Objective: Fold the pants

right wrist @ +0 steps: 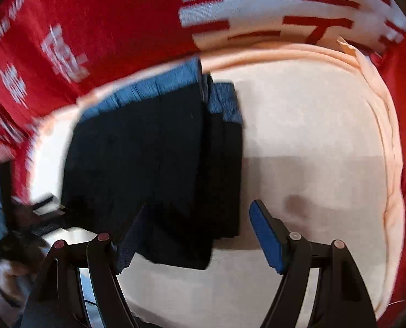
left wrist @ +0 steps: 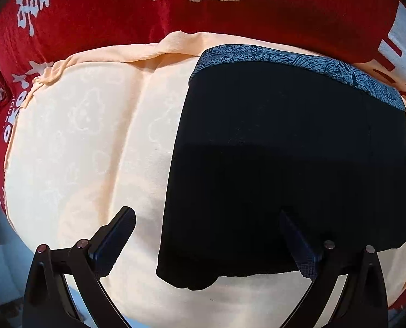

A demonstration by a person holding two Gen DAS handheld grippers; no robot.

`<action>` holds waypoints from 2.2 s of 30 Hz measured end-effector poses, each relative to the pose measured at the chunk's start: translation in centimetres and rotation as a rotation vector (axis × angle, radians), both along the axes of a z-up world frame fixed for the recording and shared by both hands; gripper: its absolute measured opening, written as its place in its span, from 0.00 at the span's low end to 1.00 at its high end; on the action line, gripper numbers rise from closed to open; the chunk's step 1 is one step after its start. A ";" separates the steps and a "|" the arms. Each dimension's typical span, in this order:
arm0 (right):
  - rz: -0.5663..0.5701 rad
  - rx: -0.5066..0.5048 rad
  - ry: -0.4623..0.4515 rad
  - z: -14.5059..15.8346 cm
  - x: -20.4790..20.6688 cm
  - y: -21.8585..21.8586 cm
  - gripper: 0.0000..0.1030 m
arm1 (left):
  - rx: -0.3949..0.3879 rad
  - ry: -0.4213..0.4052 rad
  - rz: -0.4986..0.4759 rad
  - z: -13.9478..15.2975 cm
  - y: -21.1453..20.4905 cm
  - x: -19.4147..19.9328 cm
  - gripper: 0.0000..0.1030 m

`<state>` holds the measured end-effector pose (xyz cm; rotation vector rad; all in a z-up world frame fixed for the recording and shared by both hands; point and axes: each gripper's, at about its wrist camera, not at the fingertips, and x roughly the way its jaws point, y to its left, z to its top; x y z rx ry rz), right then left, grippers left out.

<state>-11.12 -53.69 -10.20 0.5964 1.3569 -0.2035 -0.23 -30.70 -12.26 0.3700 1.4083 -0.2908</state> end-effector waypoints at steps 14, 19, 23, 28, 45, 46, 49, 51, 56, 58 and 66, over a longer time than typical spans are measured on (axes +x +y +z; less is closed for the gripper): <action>-0.105 0.080 0.026 -0.5 -2.5 -1.5 0.78 | -0.052 0.069 -0.063 -0.4 0.6 1.3 1.00; -0.138 0.128 0.001 -0.2 -3.8 -2.4 0.78 | -0.062 0.080 -0.121 0.0 0.5 1.7 1.00; -0.159 0.156 -0.019 -0.1 -4.0 -3.0 0.78 | -0.093 0.086 -0.138 0.9 0.4 2.4 1.00; -0.164 0.148 -0.068 -0.1 -3.8 -3.9 0.78 | -0.138 0.092 -0.131 1.5 1.0 4.3 1.00; -0.086 0.467 -0.134 -5.9 -1.2 -7.4 0.78 | -0.418 0.380 -0.126 -3.6 4.0 11.5 1.00; -0.080 0.482 -0.145 -6.2 -1.0 -7.5 0.78 | -0.429 0.386 -0.133 -3.7 3.7 11.5 1.00; -0.051 0.531 -0.178 -6.8 0.1 -7.5 0.80 | -0.462 0.415 -0.153 -4.4 2.7 11.3 1.00; -0.032 0.534 -0.183 -7.3 0.8 -7.2 0.80 | -0.480 0.421 -0.152 -4.2 2.2 10.2 1.00; -0.072 0.541 -0.177 -7.7 1.8 -7.1 0.76 | -0.471 0.380 -0.130 -3.8 2.1 9.8 1.00; -0.083 0.517 -0.162 -7.4 1.8 -6.8 0.70 | -0.501 0.384 -0.105 -3.6 1.7 9.4 0.88; -0.086 0.514 -0.174 -5.4 2.0 -6.1 0.46 | -0.498 0.287 -0.099 -0.2 1.7 7.8 0.62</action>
